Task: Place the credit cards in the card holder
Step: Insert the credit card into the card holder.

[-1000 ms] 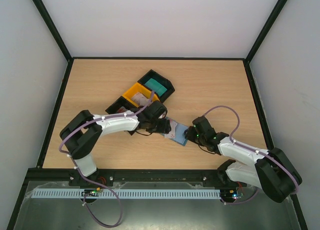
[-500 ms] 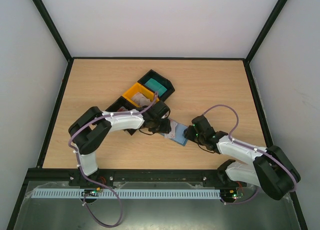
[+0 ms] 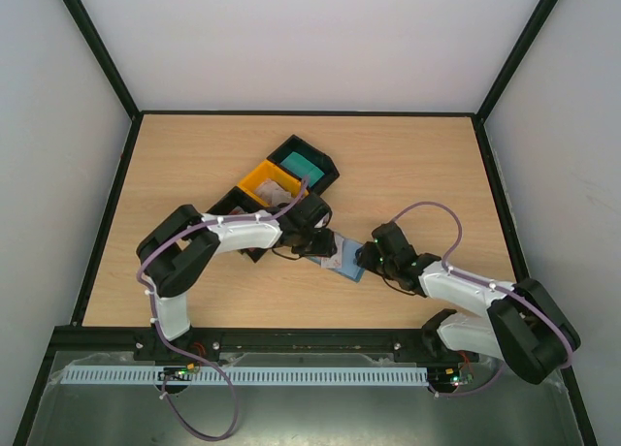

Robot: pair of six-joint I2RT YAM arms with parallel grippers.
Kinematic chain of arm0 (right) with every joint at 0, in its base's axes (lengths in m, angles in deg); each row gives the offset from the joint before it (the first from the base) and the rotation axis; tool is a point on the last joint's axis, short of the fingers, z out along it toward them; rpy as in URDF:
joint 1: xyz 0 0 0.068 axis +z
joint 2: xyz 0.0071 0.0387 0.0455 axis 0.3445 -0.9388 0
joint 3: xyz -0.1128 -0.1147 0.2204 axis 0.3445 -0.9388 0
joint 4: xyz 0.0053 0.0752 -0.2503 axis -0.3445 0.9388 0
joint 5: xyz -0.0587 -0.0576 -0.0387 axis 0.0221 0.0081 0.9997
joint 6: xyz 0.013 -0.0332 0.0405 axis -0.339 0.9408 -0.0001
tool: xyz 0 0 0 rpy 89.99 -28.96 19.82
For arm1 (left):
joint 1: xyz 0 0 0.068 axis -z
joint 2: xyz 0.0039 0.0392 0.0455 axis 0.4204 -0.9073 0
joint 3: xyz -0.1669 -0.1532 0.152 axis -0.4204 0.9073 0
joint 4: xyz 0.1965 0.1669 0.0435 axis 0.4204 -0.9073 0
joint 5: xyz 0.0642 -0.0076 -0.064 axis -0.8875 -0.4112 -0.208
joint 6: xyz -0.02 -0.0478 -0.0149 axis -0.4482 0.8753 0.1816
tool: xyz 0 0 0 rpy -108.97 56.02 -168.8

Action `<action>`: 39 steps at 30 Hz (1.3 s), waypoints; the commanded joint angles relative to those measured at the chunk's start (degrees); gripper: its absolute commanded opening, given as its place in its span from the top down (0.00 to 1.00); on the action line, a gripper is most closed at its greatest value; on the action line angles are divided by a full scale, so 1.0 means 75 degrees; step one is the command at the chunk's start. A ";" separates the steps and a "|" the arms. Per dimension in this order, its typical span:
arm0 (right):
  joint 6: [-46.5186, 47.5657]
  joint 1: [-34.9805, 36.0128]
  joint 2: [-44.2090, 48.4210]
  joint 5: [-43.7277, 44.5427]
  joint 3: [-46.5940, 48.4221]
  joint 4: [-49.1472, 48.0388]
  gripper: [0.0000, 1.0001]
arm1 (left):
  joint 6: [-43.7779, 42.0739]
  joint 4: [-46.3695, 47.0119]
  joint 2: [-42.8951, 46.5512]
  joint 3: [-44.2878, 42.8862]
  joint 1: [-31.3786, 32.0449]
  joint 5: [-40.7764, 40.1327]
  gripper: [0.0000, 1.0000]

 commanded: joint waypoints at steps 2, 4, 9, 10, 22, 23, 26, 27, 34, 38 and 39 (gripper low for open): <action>0.0015 0.0019 -0.0254 -0.0251 -0.0113 0.0240 0.56 | -0.0012 -0.0051 -0.0333 -0.0078 -0.0035 0.0293 0.53; 0.0012 0.0016 -0.0254 -0.0256 -0.0111 0.0234 0.57 | -0.0023 0.0020 -0.0348 -0.0084 -0.0036 0.0369 0.53; -0.0008 0.0023 -0.0247 -0.0248 -0.0133 0.0220 0.57 | -0.0059 0.0075 -0.0457 -0.0161 -0.0033 0.0488 0.53; -0.0006 0.0018 -0.0243 -0.0245 -0.0133 0.0216 0.57 | -0.0069 0.0084 -0.0483 -0.0177 -0.0033 0.0505 0.53; -0.0049 0.0018 -0.0220 -0.0300 -0.0174 0.0071 0.57 | -0.0161 0.0301 -0.0592 -0.0227 -0.0029 0.0819 0.53; -0.0054 0.0017 -0.0228 -0.0312 -0.0188 0.0045 0.57 | -0.0173 0.0320 -0.0617 -0.0244 -0.0030 0.0870 0.53; -0.0068 0.0018 -0.0231 -0.0355 -0.0237 -0.0034 0.57 | -0.0227 0.0389 -0.0713 -0.0294 0.0007 0.1023 0.53; -0.0071 0.0017 -0.0231 -0.0366 -0.0239 -0.0051 0.57 | -0.0240 0.0400 -0.0745 -0.0312 0.0017 0.1064 0.53; -0.0094 0.0017 -0.0231 -0.0313 -0.0295 -0.0121 0.59 | -0.0303 0.0628 -0.0914 -0.0356 0.0114 0.1364 0.61; -0.0107 0.0018 -0.0187 -0.0150 -0.0279 -0.0055 0.60 | -0.0349 0.0738 -0.0945 -0.0346 0.0150 0.1367 0.63; -0.0100 0.0017 -0.0159 -0.0081 -0.0258 -0.0001 0.60 | -0.0374 0.0751 -0.0929 -0.0345 0.0143 0.1340 0.63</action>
